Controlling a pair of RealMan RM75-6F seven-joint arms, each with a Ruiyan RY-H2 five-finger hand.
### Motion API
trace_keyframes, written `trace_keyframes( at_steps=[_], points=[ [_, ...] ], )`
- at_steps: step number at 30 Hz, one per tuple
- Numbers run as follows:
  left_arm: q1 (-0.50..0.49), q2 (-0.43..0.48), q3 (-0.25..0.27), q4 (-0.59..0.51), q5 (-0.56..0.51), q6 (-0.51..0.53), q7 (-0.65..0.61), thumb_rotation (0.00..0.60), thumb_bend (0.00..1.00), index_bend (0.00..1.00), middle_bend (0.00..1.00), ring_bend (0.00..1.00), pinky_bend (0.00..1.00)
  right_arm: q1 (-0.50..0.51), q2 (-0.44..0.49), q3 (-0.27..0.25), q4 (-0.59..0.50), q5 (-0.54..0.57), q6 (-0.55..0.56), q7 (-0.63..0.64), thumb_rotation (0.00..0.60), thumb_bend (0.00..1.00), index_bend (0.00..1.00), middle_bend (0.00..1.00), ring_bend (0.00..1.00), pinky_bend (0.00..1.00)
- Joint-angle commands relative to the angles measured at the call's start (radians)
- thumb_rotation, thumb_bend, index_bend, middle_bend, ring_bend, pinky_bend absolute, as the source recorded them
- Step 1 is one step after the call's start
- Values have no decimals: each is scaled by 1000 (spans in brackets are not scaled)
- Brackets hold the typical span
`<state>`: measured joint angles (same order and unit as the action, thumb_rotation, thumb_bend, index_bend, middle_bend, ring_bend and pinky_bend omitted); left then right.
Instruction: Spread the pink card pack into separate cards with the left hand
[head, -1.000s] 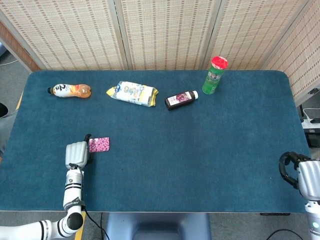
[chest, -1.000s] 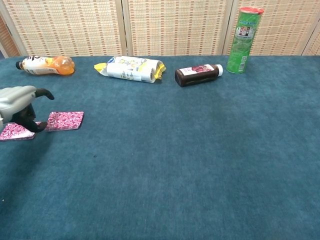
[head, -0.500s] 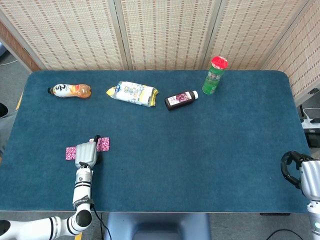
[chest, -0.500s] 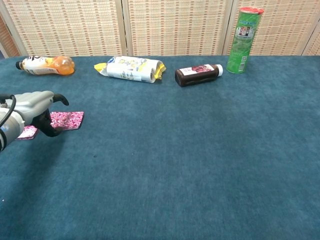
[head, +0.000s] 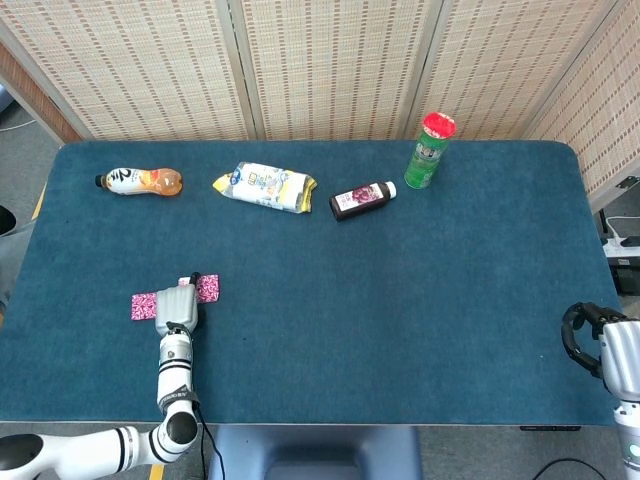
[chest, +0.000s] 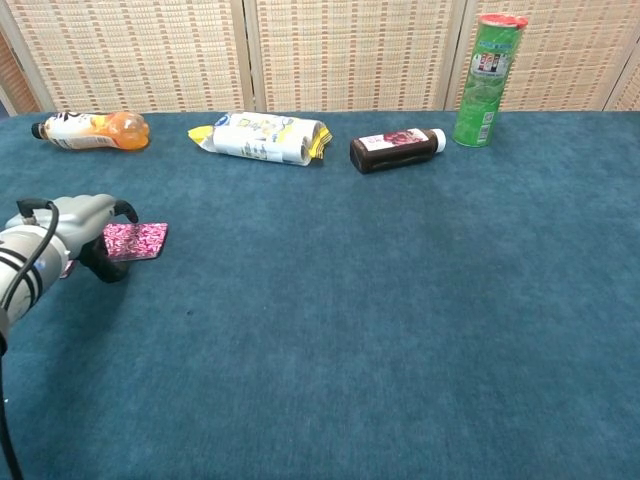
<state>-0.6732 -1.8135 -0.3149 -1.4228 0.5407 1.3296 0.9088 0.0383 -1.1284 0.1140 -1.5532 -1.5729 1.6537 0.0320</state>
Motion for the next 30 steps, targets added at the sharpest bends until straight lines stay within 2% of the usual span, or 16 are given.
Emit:
trace_keyframes(
  at_steps=[1,30],
  points=[
    [-11,-14,-12,15,-14,7,11,600,399,170,1000,1000,1000,0,0,-1,-1,-1,-1,-1,600,591,758,622,697,958],
    [-69,-51,-57,77,-87,22,94,600,391,172,1000,1000,1000,-1,5,-1,-2,-2,1,8,600,591,758,622,697,958]
  ],
)
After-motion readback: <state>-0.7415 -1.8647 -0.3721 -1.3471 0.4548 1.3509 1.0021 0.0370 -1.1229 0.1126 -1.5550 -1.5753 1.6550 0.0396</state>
